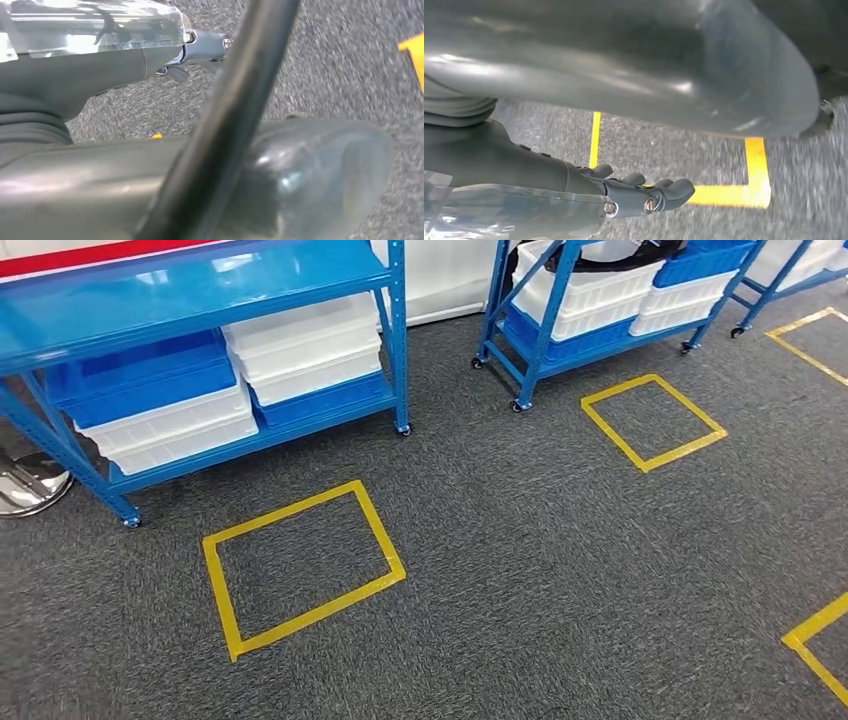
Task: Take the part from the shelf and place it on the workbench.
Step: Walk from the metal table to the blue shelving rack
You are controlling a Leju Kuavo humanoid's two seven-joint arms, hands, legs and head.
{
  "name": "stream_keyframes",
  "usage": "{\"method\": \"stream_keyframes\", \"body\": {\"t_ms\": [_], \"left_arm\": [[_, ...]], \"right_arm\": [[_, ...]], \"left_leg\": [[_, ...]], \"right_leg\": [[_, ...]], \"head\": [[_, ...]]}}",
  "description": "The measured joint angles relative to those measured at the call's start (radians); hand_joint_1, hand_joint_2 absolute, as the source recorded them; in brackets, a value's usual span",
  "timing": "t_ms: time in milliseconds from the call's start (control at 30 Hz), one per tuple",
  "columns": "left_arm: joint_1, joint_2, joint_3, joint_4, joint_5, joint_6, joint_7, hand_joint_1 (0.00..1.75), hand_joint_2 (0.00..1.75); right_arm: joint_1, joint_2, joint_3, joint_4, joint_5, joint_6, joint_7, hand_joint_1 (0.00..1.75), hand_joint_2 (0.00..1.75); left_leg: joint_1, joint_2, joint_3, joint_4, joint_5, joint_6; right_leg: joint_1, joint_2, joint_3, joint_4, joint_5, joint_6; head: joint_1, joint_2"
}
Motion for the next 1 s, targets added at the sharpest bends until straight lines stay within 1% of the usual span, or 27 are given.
{"method": "stream_keyframes", "body": {"t_ms": [33, 67, 100, 133, 200, 233, 267, 300, 333, 367, 400, 433, 467, 500, 533, 567, 600, 633, 667, 700, 733, 767, 833, 867, 900, 967, 1000], "left_arm": [[0.0, 0.0, 0.001, 0.0, 0.0, 0.0, 0.0, 0.0, 0.0], [0.001, 0.0, 0.002, 0.0, 0.0, 0.0, 0.0, 0.0, 0.0], [0.001, 0.0, 0.003, 0.0, 0.0, 0.0, 0.0, 0.0, 0.0], [0.002, 0.0, 0.004, 0.0, 0.0, 0.0, 0.0, 0.0, 0.0], [0.0, -0.003, 0.005, 0.0, -0.001, 0.0, 0.0, 0.0, 0.0], [-0.001, -0.005, 0.005, 0.0, -0.002, 0.001, 0.0, 0.0, 0.0], [-0.001, -0.006, 0.006, 0.0, -0.004, 0.001, 0.0, 0.0, 0.0], [0.0, -0.007, 0.006, 0.0, -0.006, 0.002, 0.0, 0.0, 0.0], [0.002, -0.007, 0.007, 0.0, -0.006, 0.003, 0.0, 0.0, 0.0], [0.003, -0.008, 0.008, 0.0, -0.007, 0.003, 0.0, 0.0, 0.0], [0.003, -0.008, 0.009, 0.0, -0.008, 0.004, 0.0, 0.0, 0.0], [0.002, -0.008, 0.01, 0.0, -0.009, 0.006, 0.0, 0.0, 0.0], [0.0, -0.008, 0.011, 0.0, -0.01, 0.007, 0.0, 0.0, 0.0], [-0.002, -0.008, 0.012, 0.0, -0.012, 0.008, 0.0, 0.0, 0.0], [-0.002, -0.009, 0.013, 0.0, -0.013, 0.009, 0.0, 0.0, 0.0], [-0.001, -0.009, 0.013, 0.0, -0.014, 0.009, 0.0, 0.0, 0.0], [0.001, -0.009, 0.014, 0.0, -0.015, 0.009, 0.0, 0.0, 0.0], [0.002, -0.01, 0.014, 0.0, -0.016, 0.009, 0.0, 0.0, 0.0], [0.002, -0.01, 0.014, 0.0, -0.018, 0.009, 0.0, 0.0, 0.0], [0.0, -0.01, 0.014, 0.0, -0.02, 0.009, 0.0, 0.0, 0.0], [-0.001, -0.01, 0.014, 0.0, -0.021, 0.009, 0.0, 0.0, 0.0], [-0.001, -0.01, 0.014, 0.0, -0.021, 0.009, 0.0, 0.0, 0.0], [0.004, -0.01, 0.014, 0.0, -0.021, 0.008, 0.001, 0.0, 0.0], [0.006, -0.01, 0.014, 0.0, -0.021, 0.007, 0.0, 0.0, 0.0], [0.006, -0.011, 0.014, 0.0, -0.022, 0.006, 0.0, 0.0, 0.0], [0.002, -0.012, 0.014, 0.0, -0.025, 0.005, 0.0, 0.0, 0.0], [-0.001, -0.012, 0.014, 0.0, -0.027, 0.005, 0.0, 0.0, 0.0]], "right_arm": [[0.001, 0.0, 0.0, 0.0, 0.0, 0.0, 0.0, 0.0, 0.0], [0.002, 0.0, 0.0, 0.0, 0.0, 0.0, 0.0, 0.0, 0.0], [0.003, 0.0, 0.0, 0.0, 0.0, 0.0, 0.0, 0.0, 0.0], [0.004, 0.0, -0.001, 0.0, 0.0, 0.0, 0.0, 0.0, 0.0], [0.005, -0.003, -0.002, 0.0, 0.0, 0.0, 0.001, 0.0, 0.0], [0.005, -0.005, -0.003, 0.0, 0.001, 0.0, 0.001, 0.0, 0.0], [0.004, -0.006, -0.003, 0.0, 0.002, 0.0, 0.002, 0.0, 0.0], [0.002, -0.006, -0.003, 0.0, 0.003, 0.001, 0.002, 0.0, 0.0], [0.0, -0.005, -0.003, 0.0, 0.004, 0.001, 0.003, 0.0, 0.0], [0.0, -0.004, -0.004, 0.0, 0.004, 0.002, 0.004, 0.0, 0.0], [0.002, -0.003, -0.004, 0.0, 0.005, 0.002, 0.005, 0.0, 0.0], [0.004, -0.002, -0.004, 0.0, 0.005, 0.003, 0.005, 0.0, 0.0], [0.007, -0.003, -0.004, 0.0, 0.006, 0.003, 0.006, 0.0, 0.0], [0.009, -0.003, -0.004, 0.0, 0.006, 0.003, 0.006, 0.0, 0.0], [0.009, -0.003, -0.004, 0.0, 0.006, 0.003, 0.006, 0.0, 0.0], [0.009, -0.003, -0.004, 0.0, 0.006, 0.003, 0.006, 0.0, 0.0], [0.009, -0.002, -0.004, 0.0, 0.006, 0.003, 0.006, 0.0, 0.0], [0.008, -0.002, -0.004, 0.0, 0.006, 0.004, 0.006, 0.0, 0.0], [0.008, -0.002, -0.004, 0.0, 0.007, 0.004, 0.006, 0.0, 0.0], [0.008, -0.002, -0.004, 0.0, 0.007, 0.004, 0.006, 0.0, 0.0], [0.007, -0.002, -0.004, 0.0, 0.008, 0.004, 0.006, 0.0, 0.0], [0.006, -0.002, -0.004, 0.0, 0.008, 0.004, 0.006, 0.0, 0.0], [0.0, -0.002, -0.004, 0.0, 0.009, 0.004, 0.006, 0.0, 0.0], [-0.003, -0.003, -0.004, 0.0, 0.009, 0.004, 0.007, 0.0, 0.0], [-0.003, -0.003, -0.004, 0.0, 0.009, 0.003, 0.006, 0.0, 0.0], [-0.001, -0.004, -0.006, 0.0, 0.004, -0.001, 0.006, 0.0, 0.0], [0.001, -0.004, -0.008, 0.0, 0.0, -0.004, 0.005, 0.0, 0.0]], "left_leg": [[-0.001, -0.013, -0.001, 0.001, 0.001, 0.001], [-0.002, -0.027, -0.001, 0.002, 0.001, 0.001], [-0.003, -0.041, -0.001, 0.003, 0.001, 0.001], [-0.003, -0.055, 0.0, 0.004, 0.001, 0.0], [-0.004, -0.08, -0.003, 0.006, 0.002, -0.006], [-0.003, -0.092, -0.006, 0.007, 0.003, -0.011], [0.0, -0.103, -0.01, 0.006, 0.005, -0.019], [0.002, -0.114, -0.014, 0.004, 0.007, -0.026], [0.004, -0.117, -0.016, 0.005, 0.007, -0.032], [0.003, -0.104, -0.021, 0.014, 0.0, -0.037], [0.002, -0.08, -0.034, 0.039, -0.018, -0.041], [0.001, -0.049, -0.055, 0.086, -0.046, -0.044], [0.001, -0.022, -0.084, 0.148, -0.08, -0.048], [0.003, -0.007, -0.115, 0.212, -0.11, -0.053], [0.005, 0.0, -0.136, 0.259, -0.125, -0.057], [0.007, 0.005, -0.14, 0.273, -0.121, -0.061], [0.009, 0.011, -0.124, 0.248, -0.1, -0.064], [0.011, 0.021, -0.091, 0.189, -0.067, -0.065], [0.011, 0.04, -0.053, 0.119, -0.041, -0.064], [0.009, 0.054, -0.023, 0.061, -0.022, -0.06], [0.006, 0.063, -0.004, 0.026, -0.012, -0.054], [0.004, 0.066, 0.0, 0.013, -0.013, -0.047], [0.001, 0.048, -0.002, 0.011, -0.008, -0.033], [0.003, 0.04, -0.001, 0.007, -0.005, -0.027], [0.005, 0.031, 0.0, 0.003, -0.001, -0.019], [0.008, 0.013, -0.002, -0.002, 0.005, -0.009], [0.008, 0.003, -0.004, -0.001, 0.006, -0.006]], "right_leg": [[0.0, 0.004, -0.021, 0.04, -0.008, -0.001], [0.0, 0.006, -0.027, 0.045, 0.006, -0.003], [0.0, 0.011, -0.014, 0.011, 0.038, -0.006], [0.001, 0.025, 0.013, -0.052, 0.079, -0.012], [0.001, 0.076, 0.065, -0.176, 0.135, -0.026], [0.002, 0.092, 0.079, -0.211, 0.145, -0.031], [0.004, 0.097, 0.083, -0.223, 0.145, -0.033], [0.006, 0.085, 0.084, -0.228, 0.146, -0.034], [0.004, 0.073, 0.087, -0.234, 0.149, -0.037], [0.001, 0.06, 0.092, -0.242, 0.152, -0.04], [-0.001, 0.045, 0.096, -0.25, 0.155, -0.044], [-0.003, 0.028, 0.099, -0.256, 0.156, -0.048], [-0.001, 0.013, 0.101, -0.257, 0.155, -0.051], [0.0, -0.003, 0.101, -0.256, 0.153, -0.052], [0.001, -0.019, 0.101, -0.255, 0.152, -0.053], [0.001, -0.033, 0.101, -0.253, 0.149, -0.052], [0.001, -0.046, 0.101, -0.251, 0.147, -0.05], [0.0, -0.059, 0.103, -0.247, 0.143, -0.047], [0.0, -0.071, 0.105, -0.244, 0.139, -0.042], [0.002, -0.082, 0.106, -0.239, 0.134, -0.037], [0.004, -0.092, 0.107, -0.236, 0.13, -0.031], [0.006, -0.1, 0.108, -0.234, 0.128, -0.026], [0.008, -0.112, 0.111, -0.234, 0.126, -0.017], [0.006, -0.102, 0.111, -0.228, 0.12, -0.012], [0.004, -0.082, 0.104, -0.207, 0.102, -0.007], [-0.001, -0.025, 0.06, -0.105, 0.039, -0.001], [-0.002, -0.007, 0.027, -0.036, 0.007, 0.0]], "head": [[0.0, 0.0], [0.0, 0.0], [0.0, 0.0], [0.0, 0.0], [0.0, 0.0], [0.0, 0.0], [0.0, 0.0], [0.0, 0.0], [0.0, 0.0], [0.0, 0.0], [0.0, 0.0], [0.0, 0.0], [0.0, 0.0], [0.0, 0.0], [0.0, 0.0], [0.0, 0.0], [0.0, 0.0], [0.0, 0.0], [0.0, 0.0], [0.0, 0.0], [0.0, 0.0], [0.0, 0.0], [0.0, 0.0], [0.0, 0.0], [0.0, 0.0], [0.0, 0.0], [0.0, 0.0]]}}
